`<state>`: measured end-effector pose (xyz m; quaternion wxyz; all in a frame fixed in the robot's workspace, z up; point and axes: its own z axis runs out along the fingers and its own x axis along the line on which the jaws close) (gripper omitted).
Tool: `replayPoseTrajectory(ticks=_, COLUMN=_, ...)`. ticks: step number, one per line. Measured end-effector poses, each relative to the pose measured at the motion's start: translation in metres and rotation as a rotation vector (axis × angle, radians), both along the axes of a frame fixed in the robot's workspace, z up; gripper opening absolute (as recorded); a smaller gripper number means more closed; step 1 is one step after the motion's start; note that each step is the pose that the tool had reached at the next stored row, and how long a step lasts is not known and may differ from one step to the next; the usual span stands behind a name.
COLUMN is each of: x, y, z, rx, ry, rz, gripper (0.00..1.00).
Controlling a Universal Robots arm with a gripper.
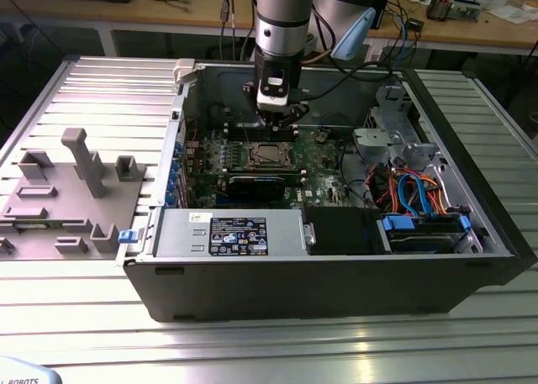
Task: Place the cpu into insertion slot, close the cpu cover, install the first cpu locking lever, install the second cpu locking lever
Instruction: 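Install the first cpu locking lever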
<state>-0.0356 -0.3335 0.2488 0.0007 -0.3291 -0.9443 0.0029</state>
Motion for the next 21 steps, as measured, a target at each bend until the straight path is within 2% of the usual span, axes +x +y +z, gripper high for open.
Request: replayPoseTrajectory(ticks=21, x=0.0, y=0.0, z=-0.0001, rx=-0.0001, ry=0.0, rz=0.037, gripper=0.11)
